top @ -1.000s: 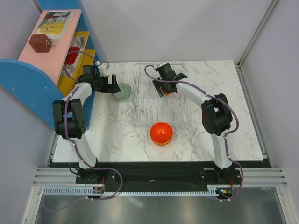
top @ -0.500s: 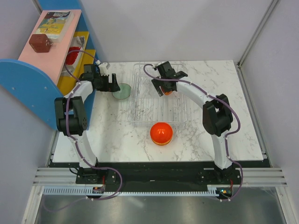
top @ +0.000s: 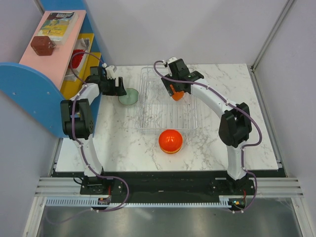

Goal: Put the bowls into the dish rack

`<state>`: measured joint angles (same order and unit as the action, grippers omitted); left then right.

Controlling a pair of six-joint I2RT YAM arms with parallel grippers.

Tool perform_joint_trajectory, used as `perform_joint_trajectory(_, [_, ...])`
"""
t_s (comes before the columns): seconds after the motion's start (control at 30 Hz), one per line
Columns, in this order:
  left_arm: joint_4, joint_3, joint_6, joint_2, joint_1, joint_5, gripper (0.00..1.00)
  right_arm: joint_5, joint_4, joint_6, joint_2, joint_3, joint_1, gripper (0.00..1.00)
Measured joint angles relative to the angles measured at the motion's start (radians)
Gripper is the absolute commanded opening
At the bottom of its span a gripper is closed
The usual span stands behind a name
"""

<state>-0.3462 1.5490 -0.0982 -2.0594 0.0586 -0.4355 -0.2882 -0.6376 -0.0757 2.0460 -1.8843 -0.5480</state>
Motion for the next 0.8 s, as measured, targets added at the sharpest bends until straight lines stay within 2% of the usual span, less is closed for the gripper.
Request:
perform_joint_trajectory(0.17, [-0.009,0.012,0.0,-0.019,-0.002,0.016,0.81,0.005,-0.01,0.0,-0.025,0.0,0.0,0.96])
perform_joint_trajectory(0.2, [-0.011,0.012,-0.001,-0.02,-0.003,0.017,0.72,0.008,-0.011,0.0,-0.033,0.0,0.0,0.96])
perform_joint_trajectory(0.27, [-0.016,0.013,-0.004,-0.026,-0.005,0.017,0.61,0.016,-0.012,0.0,-0.049,0.0,0.0,0.96])
perform_joint_trajectory(0.3, [-0.018,0.013,-0.002,-0.027,-0.005,0.018,0.51,0.02,-0.012,0.0,-0.054,0.0,0.0,0.96])
perform_joint_trajectory(0.57, [-0.028,0.026,-0.008,-0.055,-0.023,0.017,0.22,0.038,-0.014,0.002,-0.075,-0.003,0.0,0.96])
perform_joint_trajectory(0.63, [-0.033,0.027,-0.009,-0.058,-0.028,0.016,0.02,0.044,-0.014,0.003,-0.075,-0.003,0.0,0.96])
perform_joint_trajectory(0.8, [-0.045,0.044,-0.004,-0.058,-0.034,-0.01,0.02,0.054,-0.014,0.01,-0.076,-0.003,0.0,0.96])
